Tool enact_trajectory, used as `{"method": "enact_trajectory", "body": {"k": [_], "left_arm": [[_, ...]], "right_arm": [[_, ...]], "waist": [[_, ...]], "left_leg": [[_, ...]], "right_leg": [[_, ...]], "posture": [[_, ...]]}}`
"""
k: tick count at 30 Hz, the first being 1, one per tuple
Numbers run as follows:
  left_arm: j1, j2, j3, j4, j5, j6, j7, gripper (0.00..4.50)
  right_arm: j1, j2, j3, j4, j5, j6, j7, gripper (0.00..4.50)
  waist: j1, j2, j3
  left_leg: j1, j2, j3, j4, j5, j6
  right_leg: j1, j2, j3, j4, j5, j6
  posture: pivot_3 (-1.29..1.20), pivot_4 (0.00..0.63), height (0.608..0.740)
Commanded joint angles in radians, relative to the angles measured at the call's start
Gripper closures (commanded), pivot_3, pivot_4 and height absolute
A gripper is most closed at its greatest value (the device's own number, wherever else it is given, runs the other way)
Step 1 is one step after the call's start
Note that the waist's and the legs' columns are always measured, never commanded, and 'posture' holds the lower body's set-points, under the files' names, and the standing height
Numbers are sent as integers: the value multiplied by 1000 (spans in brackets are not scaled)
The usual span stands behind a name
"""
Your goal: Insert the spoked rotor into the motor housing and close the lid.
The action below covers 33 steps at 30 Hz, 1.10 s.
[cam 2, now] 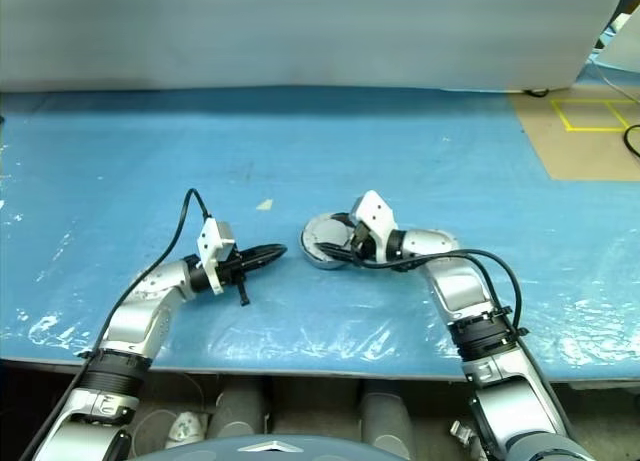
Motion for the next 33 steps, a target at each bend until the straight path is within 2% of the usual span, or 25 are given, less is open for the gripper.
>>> {"method": "enact_trajectory", "body": {"k": [1,15,23,33], "left_arm": [[0,6,4,-32,-19,-19,7,4500],[7,12,10,-17,-20,-33,12,4500],[-3,3,1,-1,-15,-51,19,4500],[-61,-41,-33,27,12,-38,67,4500]], "right_arm": [[-21,7,3,-2,-9,-10,-5,1533],[-20,23,46,-15,-71,33,-42,1533],[-8,-20,77,19,-132,-14,-41,1533],[2,-11,71,2,-103,34,-39,1533]], "waist": [[0,0,0],[-2,0,0],[-1,0,0],[1,0,-1]], "left_leg": [[0,0,0,0,0,0],[2,0,0,0,1,-3],[5,0,0,0,1,-2],[6,-1,0,0,0,0]], "right_leg": [[0,0,0,0,0,0],[1,0,0,1,0,0],[4,0,1,1,0,0],[6,0,0,1,0,0]], "posture": [[0,150,740],[0,150,740],[0,150,740],[0,150,740]]}}
